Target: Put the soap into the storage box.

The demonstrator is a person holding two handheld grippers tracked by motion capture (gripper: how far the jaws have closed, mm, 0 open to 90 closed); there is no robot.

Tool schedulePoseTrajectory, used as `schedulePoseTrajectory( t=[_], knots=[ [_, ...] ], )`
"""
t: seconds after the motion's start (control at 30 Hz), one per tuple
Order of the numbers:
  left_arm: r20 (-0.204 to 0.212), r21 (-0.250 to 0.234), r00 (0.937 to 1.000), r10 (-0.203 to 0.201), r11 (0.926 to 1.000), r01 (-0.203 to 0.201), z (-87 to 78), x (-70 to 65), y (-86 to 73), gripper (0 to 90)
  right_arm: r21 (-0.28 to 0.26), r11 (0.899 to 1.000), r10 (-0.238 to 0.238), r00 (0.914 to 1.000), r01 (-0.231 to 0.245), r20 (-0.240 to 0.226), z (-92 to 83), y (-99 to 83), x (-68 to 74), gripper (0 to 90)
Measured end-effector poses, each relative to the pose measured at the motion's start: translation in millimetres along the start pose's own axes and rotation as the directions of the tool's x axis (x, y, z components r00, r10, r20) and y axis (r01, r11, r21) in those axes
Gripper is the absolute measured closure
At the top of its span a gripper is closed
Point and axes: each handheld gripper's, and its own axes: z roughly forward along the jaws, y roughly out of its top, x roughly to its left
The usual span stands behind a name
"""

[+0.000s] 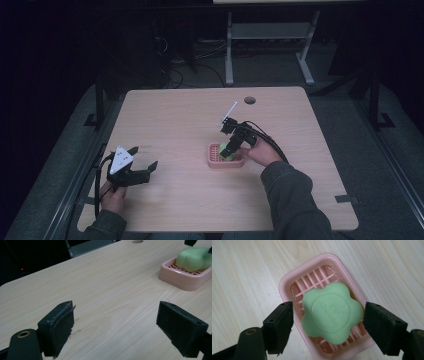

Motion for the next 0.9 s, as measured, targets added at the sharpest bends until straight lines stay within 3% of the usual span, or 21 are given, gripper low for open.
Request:
schedulePoseTrajectory(
  t=[0.3,0.9],
  knots=[
    [0.0,0.003,1.0,-0.002,1.0,0.002,0.4,-0.3,0.1,14.1,-0.038,0.999,0.021,0.9998,-0.021,-0.002,-9.4,-11.5,-2.5,24.2],
    [0.0,0.008,1.0,0.002,1.0,-0.002,0.6,-0.1,-0.3,14.1,-0.059,0.997,0.045,0.999,-0.045,0.001,-26.9,-31.1,-7.4,24.2]
  ],
)
